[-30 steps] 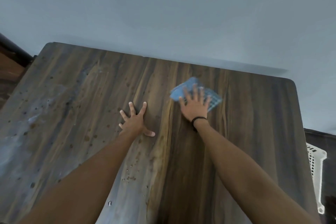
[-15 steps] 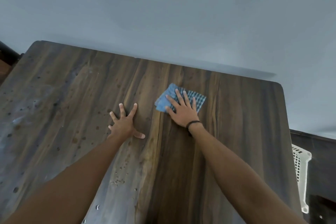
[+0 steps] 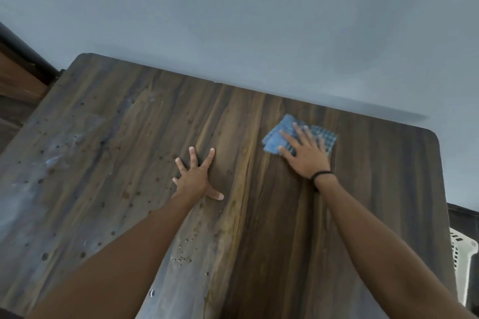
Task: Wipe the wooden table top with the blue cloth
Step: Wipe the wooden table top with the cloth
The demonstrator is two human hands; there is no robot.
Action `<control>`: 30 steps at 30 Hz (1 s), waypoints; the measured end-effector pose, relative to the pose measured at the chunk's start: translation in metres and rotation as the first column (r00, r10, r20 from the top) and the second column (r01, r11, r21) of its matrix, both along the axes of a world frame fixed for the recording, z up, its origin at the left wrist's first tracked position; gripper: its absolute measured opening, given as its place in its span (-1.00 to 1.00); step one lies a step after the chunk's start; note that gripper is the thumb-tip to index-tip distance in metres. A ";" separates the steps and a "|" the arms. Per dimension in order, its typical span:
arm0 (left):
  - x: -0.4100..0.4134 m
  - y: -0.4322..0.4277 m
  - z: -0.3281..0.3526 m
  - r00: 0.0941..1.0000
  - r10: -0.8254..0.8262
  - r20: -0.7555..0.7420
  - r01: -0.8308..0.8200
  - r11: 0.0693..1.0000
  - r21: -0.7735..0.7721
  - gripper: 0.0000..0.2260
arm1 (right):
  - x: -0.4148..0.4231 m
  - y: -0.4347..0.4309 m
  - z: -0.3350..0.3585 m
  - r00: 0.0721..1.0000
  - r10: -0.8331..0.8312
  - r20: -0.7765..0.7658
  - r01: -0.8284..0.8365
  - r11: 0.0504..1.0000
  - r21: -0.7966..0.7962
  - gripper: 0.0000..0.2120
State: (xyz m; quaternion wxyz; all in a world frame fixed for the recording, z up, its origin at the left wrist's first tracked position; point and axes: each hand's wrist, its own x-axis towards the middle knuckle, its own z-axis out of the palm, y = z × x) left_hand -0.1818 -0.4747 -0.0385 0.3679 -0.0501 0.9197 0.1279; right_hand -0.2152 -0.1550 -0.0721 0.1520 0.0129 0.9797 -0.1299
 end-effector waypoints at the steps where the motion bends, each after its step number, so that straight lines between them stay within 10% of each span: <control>1: -0.001 0.001 0.000 1.000 0.000 0.002 0.000 1.000 0.000 0.29 | -0.010 0.011 0.000 0.993 -0.119 -0.005 0.119 0.993 0.004 -0.44; 4: -0.001 0.001 0.001 1.000 0.006 0.013 -0.006 1.000 0.000 0.30 | -0.049 0.013 0.003 0.867 -0.498 0.026 0.498 0.866 -0.030 -0.41; 10: 0.000 0.001 0.000 1.000 -0.001 -0.005 0.001 1.000 -0.001 0.29 | -0.034 -0.017 -0.003 0.996 -0.085 0.017 0.086 0.996 -0.033 -0.43; 17: 0.000 0.001 0.001 1.000 0.004 0.008 -0.004 1.000 0.009 0.29 | -0.070 0.010 0.004 0.847 -0.527 0.061 0.529 0.848 -0.018 -0.41; 24: -0.001 0.000 0.000 1.000 0.012 0.008 -0.012 1.000 0.006 0.30 | -0.025 -0.041 -0.002 1.000 -0.003 0.007 0.004 0.999 -0.046 -0.43; 30: -0.003 0.002 0.002 0.999 0.008 0.036 -0.008 1.000 0.002 0.29 | -0.079 -0.017 0.001 0.893 -0.448 0.034 0.449 0.892 -0.039 -0.41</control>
